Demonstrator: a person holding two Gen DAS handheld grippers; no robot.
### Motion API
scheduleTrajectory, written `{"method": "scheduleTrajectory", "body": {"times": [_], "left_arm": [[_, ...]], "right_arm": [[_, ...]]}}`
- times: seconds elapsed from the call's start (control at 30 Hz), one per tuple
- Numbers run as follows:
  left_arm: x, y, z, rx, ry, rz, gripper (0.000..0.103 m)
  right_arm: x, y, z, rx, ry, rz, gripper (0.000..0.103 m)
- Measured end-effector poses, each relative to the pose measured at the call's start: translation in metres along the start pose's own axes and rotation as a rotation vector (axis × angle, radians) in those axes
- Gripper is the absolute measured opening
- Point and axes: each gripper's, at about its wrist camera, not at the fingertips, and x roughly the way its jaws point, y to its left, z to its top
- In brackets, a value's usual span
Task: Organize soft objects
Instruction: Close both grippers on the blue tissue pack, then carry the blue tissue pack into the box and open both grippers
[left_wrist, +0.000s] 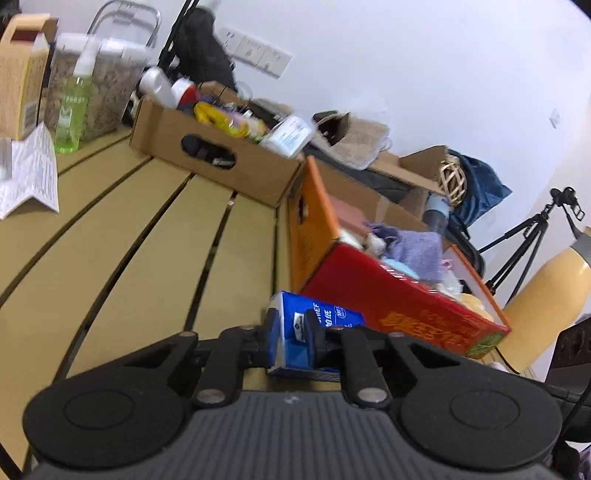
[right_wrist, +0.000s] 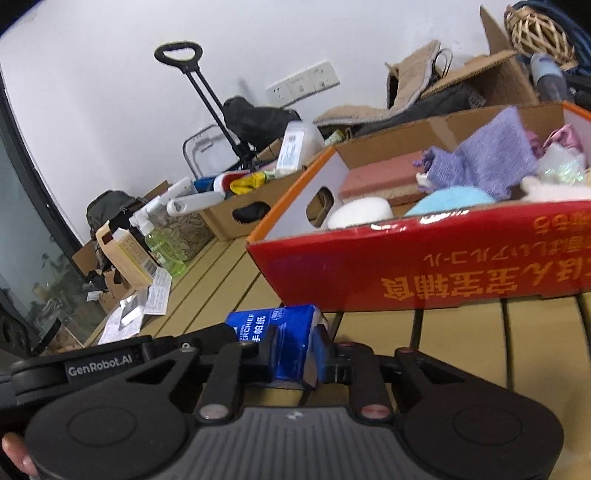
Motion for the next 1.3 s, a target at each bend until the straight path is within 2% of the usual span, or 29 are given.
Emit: {"method": "scheduleTrajectory", "body": {"times": [0.1,0.27,0.47,0.7,0.9,1.07,1.2,1.3], "left_arm": [[-0.036,-0.025,-0.009,0.041,-0.049,-0.018,0.014],[-0.116,-0.077,-0.057,0.049,-0.111,-0.071,0.015],[-0.191,-0.128,-0.104,0.079,-0.152,-0.134,0.015],[-0.247,-0.162,-0.13,0.153,-0.211,-0.178,0.015],[-0.263,-0.174,-0.135,0.188,-0.234,-0.189,0.015],[-0.25,-0.171,-0.124,0.194,-0.243,-0.184,0.015],[-0.222,-0.159,-0.096,0.176,-0.237,-0.181,0.015],[-0.191,-0.152,-0.06,0.168,-0.231,-0.195,0.015]], "right_arm": [[-0.042,0.008,-0.006,0.004,-0.036,0.016,0.018],[-0.146,0.024,-0.034,0.012,-0.088,0.018,0.018],[-0.259,0.042,-0.076,-0.02,-0.2,-0.016,0.018],[-0.337,0.055,-0.111,-0.025,-0.291,-0.011,0.018],[-0.357,0.062,-0.118,-0.034,-0.325,-0.003,0.018],[-0.345,0.057,-0.11,-0.02,-0.326,-0.006,0.018],[-0.315,0.052,-0.086,-0.019,-0.32,-0.003,0.018],[-0.285,0.046,-0.051,-0.027,-0.34,-0.011,0.018]]}}
